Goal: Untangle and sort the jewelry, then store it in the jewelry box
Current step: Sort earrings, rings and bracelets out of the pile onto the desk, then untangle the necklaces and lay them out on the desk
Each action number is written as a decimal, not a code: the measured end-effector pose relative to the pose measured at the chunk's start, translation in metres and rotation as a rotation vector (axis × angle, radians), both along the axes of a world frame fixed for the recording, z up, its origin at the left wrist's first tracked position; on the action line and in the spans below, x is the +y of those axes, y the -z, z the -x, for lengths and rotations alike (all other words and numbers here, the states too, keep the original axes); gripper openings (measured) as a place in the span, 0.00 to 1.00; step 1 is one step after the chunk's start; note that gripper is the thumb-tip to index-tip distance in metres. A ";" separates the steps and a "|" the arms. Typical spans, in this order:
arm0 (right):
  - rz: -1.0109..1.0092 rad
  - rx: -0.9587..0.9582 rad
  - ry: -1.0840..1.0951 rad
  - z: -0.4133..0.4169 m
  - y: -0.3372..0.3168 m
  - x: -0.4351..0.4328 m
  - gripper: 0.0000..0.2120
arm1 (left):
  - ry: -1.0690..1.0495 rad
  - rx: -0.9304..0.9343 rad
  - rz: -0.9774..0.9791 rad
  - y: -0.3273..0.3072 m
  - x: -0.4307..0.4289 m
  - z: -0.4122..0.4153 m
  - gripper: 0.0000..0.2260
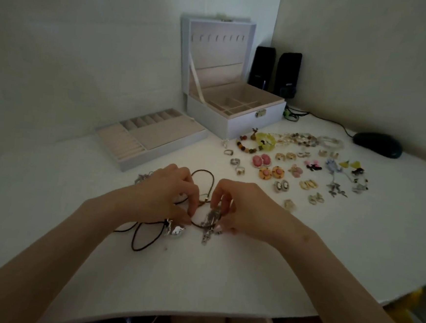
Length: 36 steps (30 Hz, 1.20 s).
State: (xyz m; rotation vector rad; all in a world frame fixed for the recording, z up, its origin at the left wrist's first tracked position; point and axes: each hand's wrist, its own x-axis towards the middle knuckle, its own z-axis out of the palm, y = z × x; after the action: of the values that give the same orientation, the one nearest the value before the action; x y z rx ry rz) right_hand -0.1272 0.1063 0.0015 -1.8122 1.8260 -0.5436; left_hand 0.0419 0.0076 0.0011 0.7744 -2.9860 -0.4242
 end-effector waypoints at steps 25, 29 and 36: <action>0.256 -0.020 0.125 -0.044 0.004 -0.089 0.14 | -0.578 0.312 -0.067 -0.018 -0.060 -0.098 0.09; 0.081 0.120 0.102 -0.043 0.010 -0.089 0.23 | -0.771 0.201 -0.021 -0.008 -0.071 -0.116 0.10; 0.018 0.106 -0.020 -0.068 0.031 -0.085 0.30 | -0.824 0.088 -0.074 -0.002 -0.072 -0.125 0.09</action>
State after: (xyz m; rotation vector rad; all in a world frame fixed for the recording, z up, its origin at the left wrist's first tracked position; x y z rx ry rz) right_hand -0.0595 0.0210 -0.0294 -1.9021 1.8754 -0.4656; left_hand 0.1671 -0.0649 0.0030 1.7924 -2.2829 -0.4854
